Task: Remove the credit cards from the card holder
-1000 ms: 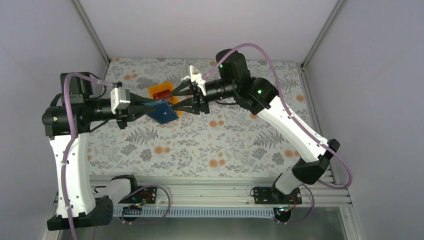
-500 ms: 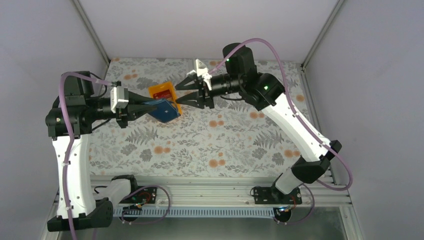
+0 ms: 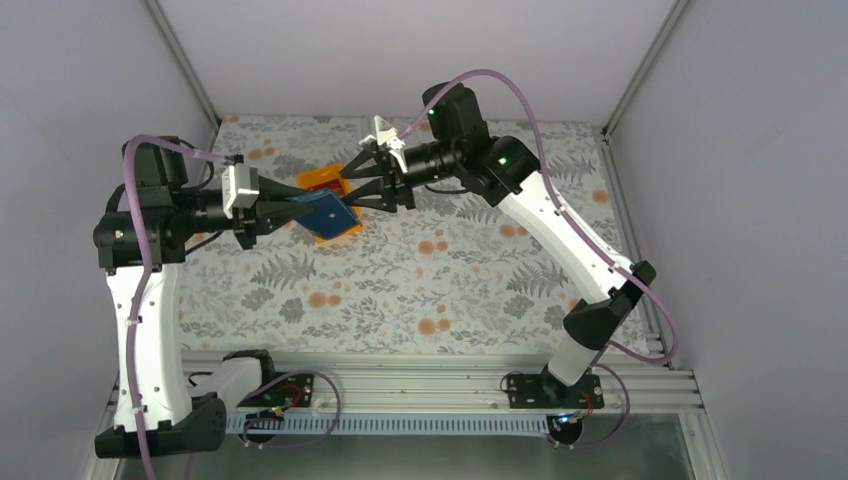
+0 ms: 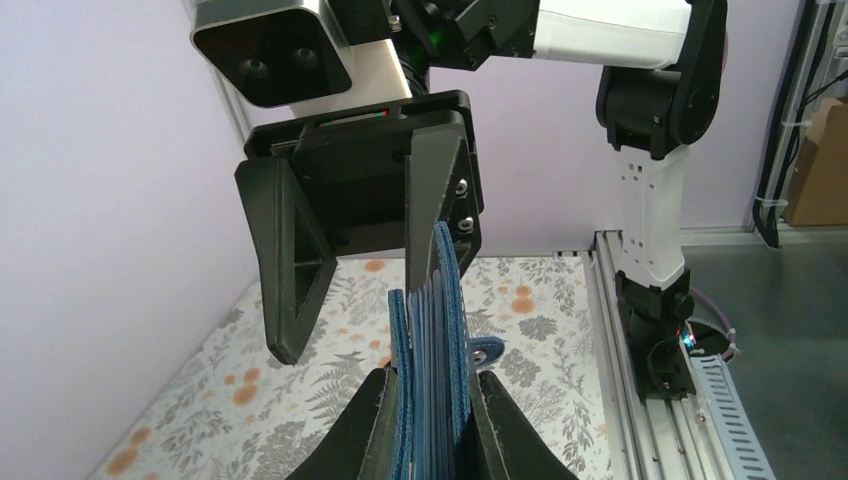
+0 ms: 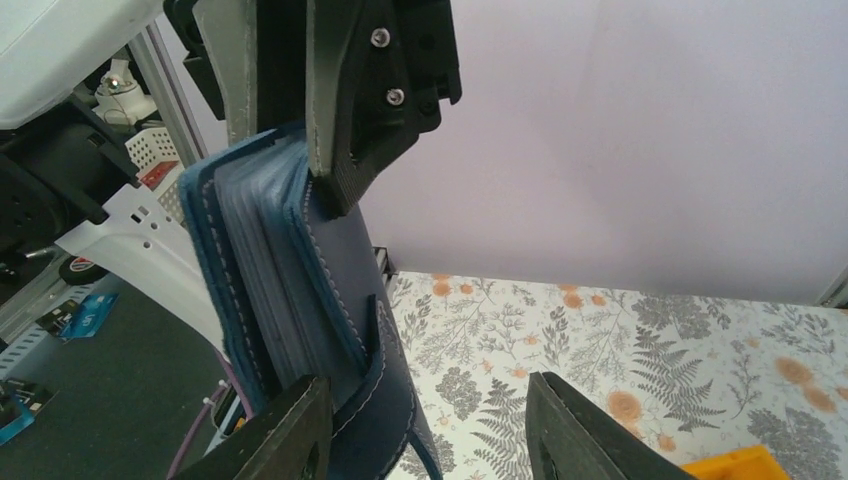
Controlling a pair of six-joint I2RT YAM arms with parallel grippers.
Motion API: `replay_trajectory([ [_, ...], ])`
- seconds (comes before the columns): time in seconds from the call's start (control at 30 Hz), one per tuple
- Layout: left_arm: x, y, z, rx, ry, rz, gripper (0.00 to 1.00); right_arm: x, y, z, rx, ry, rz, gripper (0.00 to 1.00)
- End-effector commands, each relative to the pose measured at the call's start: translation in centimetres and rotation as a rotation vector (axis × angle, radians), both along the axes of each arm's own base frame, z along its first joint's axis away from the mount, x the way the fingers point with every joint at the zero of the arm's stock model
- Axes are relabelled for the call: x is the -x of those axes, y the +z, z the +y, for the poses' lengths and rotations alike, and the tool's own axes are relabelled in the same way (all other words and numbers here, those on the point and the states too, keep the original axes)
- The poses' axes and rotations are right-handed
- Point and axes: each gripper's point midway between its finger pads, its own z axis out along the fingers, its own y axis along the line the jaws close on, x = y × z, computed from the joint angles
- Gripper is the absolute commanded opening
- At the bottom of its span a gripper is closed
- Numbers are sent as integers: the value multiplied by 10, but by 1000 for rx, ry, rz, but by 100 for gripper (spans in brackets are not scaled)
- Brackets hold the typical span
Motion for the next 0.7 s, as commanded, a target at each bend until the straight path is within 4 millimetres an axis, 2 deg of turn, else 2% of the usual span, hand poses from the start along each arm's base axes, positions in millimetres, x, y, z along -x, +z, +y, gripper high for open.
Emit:
replay_trajectory([
  [0.0, 2, 6, -1, 15, -34, -38, 2, 12, 11, -3, -24, 43, 9, 51],
  [0.17, 2, -1, -2, 15, -46, -43, 2, 11, 4, -1, -5, 47, 25, 54],
  [0.3, -7, -1, -1, -1, -32, -32, 2, 23, -3, 2, 2, 105, 38, 62],
  [0.4, -5, 3, -2, 14, -56, -43, 2, 17, -7, 8, 16, 74, 35, 59],
  [0.47, -6, 6, -3, 21, -69, -44, 2, 24, -7, 9, 5, 118, 43, 57],
  [0.57, -12, 0, -3, 18, -72, -28, 2, 40, -12, 6, 8, 202, 41, 61],
  [0.67, -14, -2, -5, 23, -87, -23, 2, 35, -27, 9, 53, 147, 54, 62],
])
